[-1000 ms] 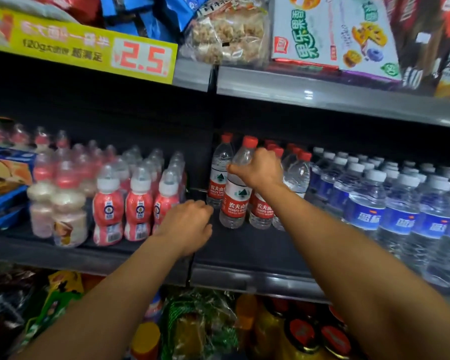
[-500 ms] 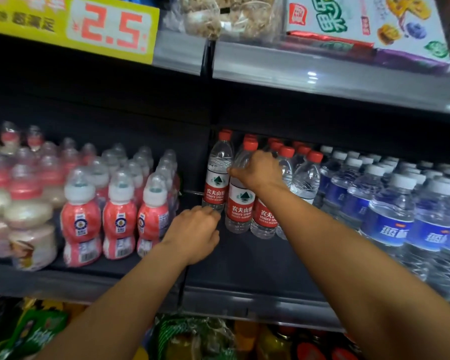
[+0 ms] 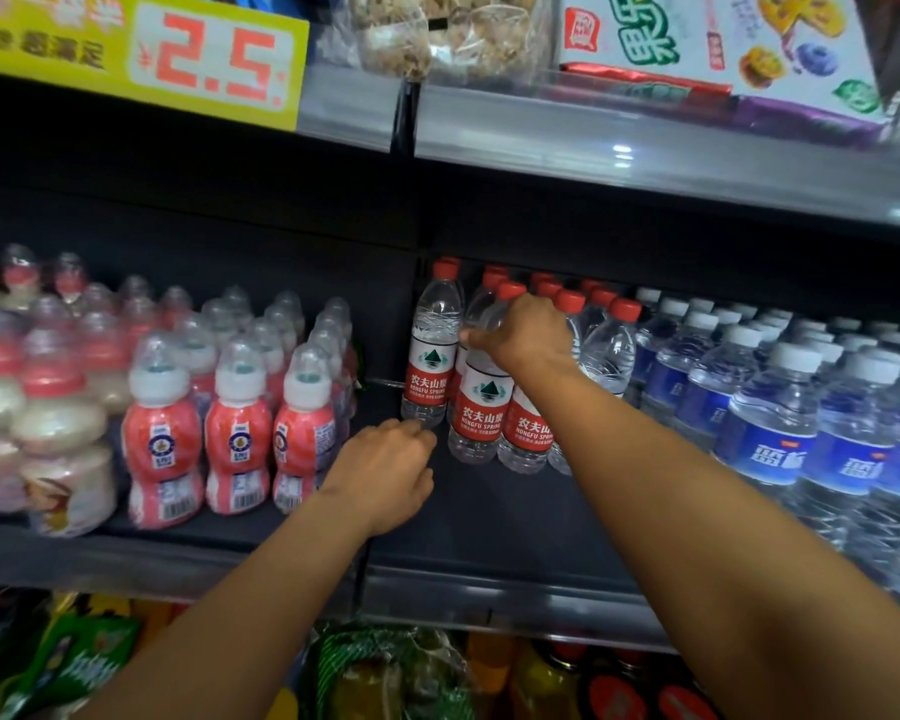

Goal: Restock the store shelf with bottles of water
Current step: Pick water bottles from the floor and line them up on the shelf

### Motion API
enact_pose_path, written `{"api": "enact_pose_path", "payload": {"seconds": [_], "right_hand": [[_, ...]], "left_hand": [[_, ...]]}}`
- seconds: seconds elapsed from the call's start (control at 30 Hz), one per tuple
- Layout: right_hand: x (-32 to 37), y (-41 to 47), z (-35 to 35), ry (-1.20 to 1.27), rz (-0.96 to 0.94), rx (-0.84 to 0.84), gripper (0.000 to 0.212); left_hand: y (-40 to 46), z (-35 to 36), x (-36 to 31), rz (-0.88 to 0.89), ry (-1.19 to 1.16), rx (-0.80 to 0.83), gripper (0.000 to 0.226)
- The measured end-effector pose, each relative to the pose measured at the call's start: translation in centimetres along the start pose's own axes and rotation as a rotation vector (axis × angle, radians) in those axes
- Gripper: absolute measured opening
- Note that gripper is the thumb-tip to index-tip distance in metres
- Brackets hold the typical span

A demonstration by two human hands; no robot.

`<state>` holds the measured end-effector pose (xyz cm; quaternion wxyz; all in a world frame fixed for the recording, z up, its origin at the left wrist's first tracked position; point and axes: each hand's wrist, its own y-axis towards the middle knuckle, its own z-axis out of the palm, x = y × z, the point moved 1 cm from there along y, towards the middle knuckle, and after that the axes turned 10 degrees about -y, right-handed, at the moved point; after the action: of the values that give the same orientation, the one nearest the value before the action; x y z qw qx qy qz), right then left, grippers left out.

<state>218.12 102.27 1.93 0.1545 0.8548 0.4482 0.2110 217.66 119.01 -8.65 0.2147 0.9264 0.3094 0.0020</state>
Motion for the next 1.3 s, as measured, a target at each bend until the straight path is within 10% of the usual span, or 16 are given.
{"api": "enact_pose_path", "payload": {"seconds": [0.17, 0.37, 0.7, 1.3], "right_hand": [[-0.2, -1.3, -0.9, 0.006, -0.012, -0.042, 0.074], [-1.6, -8.2, -2.1, -0.162, -0.276, -0.094, 0.043], [-5.0, -28.9, 0.3, -0.118, -0.573, 0.161, 0.033], [-4.5, -54.6, 15.0, 0.003, -0.546, 0.705, 0.034]], "left_hand": [[-0.8, -0.6, -0.2, 0.001, 0.025, -0.01, 0.034], [-3.2, -2.5, -1.9, 0.005, 0.078, -0.043, 0.034], [-16.7, -4.0, -6.2, -0.113, 0.096, 0.061, 0.031], [-43.7, 11.3, -5.5, -0.511, -0.019, 0.568, 0.035]]}}
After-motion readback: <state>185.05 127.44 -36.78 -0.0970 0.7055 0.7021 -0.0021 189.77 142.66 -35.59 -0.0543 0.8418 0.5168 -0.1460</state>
